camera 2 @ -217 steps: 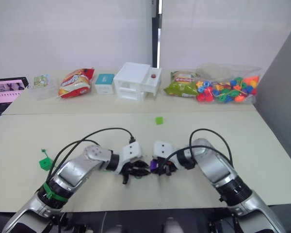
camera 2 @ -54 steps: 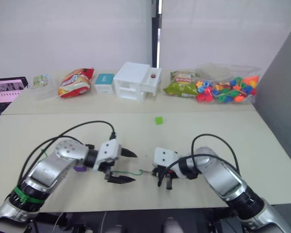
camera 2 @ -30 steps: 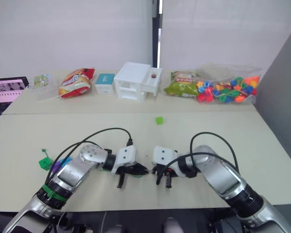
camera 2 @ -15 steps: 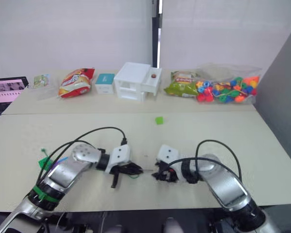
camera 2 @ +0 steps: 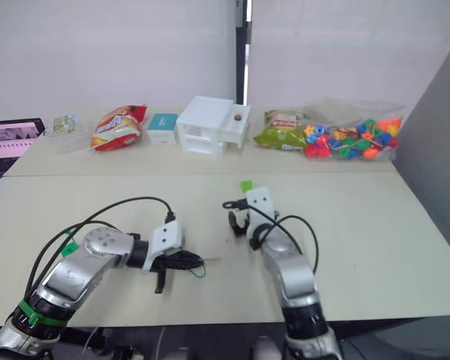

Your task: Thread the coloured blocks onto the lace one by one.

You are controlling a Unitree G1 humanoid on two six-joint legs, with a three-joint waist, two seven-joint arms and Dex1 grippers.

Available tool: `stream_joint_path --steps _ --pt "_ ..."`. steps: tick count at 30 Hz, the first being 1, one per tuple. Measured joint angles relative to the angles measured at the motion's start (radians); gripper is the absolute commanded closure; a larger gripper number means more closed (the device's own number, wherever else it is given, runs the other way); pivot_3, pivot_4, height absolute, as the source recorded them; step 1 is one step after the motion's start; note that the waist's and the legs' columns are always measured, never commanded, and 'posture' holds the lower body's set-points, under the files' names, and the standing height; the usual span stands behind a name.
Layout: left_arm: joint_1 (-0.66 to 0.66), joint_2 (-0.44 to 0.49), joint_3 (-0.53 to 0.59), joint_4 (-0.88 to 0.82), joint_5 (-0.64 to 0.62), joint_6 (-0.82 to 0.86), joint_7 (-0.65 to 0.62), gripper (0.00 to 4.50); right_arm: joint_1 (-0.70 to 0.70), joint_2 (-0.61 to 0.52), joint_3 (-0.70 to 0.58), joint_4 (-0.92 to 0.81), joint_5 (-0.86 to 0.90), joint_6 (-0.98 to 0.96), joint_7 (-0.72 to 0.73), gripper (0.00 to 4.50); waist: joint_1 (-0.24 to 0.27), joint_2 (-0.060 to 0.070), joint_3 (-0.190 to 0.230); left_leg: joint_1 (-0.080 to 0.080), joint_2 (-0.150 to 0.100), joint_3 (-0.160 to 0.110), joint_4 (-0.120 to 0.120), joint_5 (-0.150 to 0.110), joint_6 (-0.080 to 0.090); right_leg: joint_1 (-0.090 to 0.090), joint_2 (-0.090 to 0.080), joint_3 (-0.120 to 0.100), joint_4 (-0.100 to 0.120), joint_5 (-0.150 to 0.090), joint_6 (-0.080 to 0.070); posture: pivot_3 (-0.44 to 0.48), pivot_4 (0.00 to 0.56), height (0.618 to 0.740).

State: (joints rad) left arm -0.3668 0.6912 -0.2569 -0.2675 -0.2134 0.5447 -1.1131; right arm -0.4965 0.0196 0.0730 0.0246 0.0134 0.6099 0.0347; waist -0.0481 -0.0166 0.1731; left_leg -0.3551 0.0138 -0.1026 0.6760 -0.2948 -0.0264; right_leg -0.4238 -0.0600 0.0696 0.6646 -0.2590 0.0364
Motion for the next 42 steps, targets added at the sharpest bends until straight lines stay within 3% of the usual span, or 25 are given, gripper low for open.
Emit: stream_joint_path --steps 10,13,20,26,29,32,37,40,42 --pt "0.046 0.026 0.028 -0.084 -0.027 0.056 0.046 4.50 -0.404 0.018 -0.096 0.798 -0.002 -0.467 -0.095 0.03 -0.032 0.000 0.000 0.000 0.000 0.000 -0.002 0.000 0.000 -0.001 0.000 0.001 0.000 0.000 0.000 0.000 0.150 0.740" --pt "0.066 0.032 0.041 -0.114 -0.033 0.074 0.064 4.50 -0.482 0.011 -0.133 0.980 0.010 -0.552 -0.096 0.84 -0.046 0.000 0.000 0.001 0.000 0.000 -0.003 0.000 0.000 -0.001 0.000 0.000 0.000 0.000 0.000 0.000 0.150 0.740" --pt "0.078 0.054 0.044 -0.134 -0.058 0.087 0.081 4.50 -0.519 0.026 -0.163 1.102 0.012 -0.667 -0.043 3.29 -0.056 0.001 0.000 0.001 0.000 0.000 -0.004 0.000 0.000 -0.001 0.000 0.001 0.000 0.000 0.000 0.000 0.150 0.740" --pt "0.081 0.056 0.044 -0.127 -0.062 0.066 0.082 4.50 -0.532 0.026 -0.170 1.100 0.012 -0.690 -0.013 3.35 -0.055 0.001 0.000 0.001 0.000 0.000 -0.004 0.000 0.000 -0.001 0.000 0.001 0.000 0.000 0.000 0.000 0.150 0.740" --pt "0.090 0.057 0.041 -0.111 -0.062 0.051 0.082 4.50 -0.455 0.024 -0.156 0.953 0.011 -0.666 0.006 3.35 -0.053 0.001 0.000 0.001 0.000 0.000 -0.005 0.000 0.000 -0.001 0.000 0.001 0.000 0.000 0.000 0.000 0.150 0.740" --pt "0.094 0.059 0.038 -0.097 -0.061 0.030 0.080 4.50 -0.246 0.022 -0.099 0.590 0.007 -0.523 0.031 3.35 -0.044 0.002 -0.001 -0.001 0.000 -0.001 -0.006 0.000 0.000 -0.001 -0.001 0.000 0.001 0.000 0.000 0.000 0.150 0.740" --pt "0.094 0.061 0.036 -0.082 -0.062 0.017 0.073 4.50 0.187 -0.040 0.051 -0.185 0.004 -0.099 0.073 3.35 -0.031 0.002 -0.001 -0.006 0.000 -0.001 -0.006 0.000 0.000 -0.005 -0.001 0.000 0.001 0.000 0.000 0.000 0.150 0.740" --pt "0.088 0.061 0.033 -0.067 -0.063 -0.001 0.059 4.50 0.326 -0.088 0.118 -0.519 0.007 0.131 0.082 3.35 -0.024 0.002 -0.001 -0.003 0.000 -0.001 -0.006 0.000 0.000 -0.005 0.000 0.000 -0.002 0.000 0.000 0.000 0.150 0.740" --pt "0.076 0.060 0.024 -0.054 -0.062 -0.008 0.048 4.50 0.361 -0.094 0.156 -0.642 0.010 0.241 0.083 3.35 -0.022 0.002 -0.001 0.000 0.000 -0.001 -0.006 0.000 0.000 -0.002 0.001 0.000 -0.001 0.000 0.000 0.000 0.150 0.740"
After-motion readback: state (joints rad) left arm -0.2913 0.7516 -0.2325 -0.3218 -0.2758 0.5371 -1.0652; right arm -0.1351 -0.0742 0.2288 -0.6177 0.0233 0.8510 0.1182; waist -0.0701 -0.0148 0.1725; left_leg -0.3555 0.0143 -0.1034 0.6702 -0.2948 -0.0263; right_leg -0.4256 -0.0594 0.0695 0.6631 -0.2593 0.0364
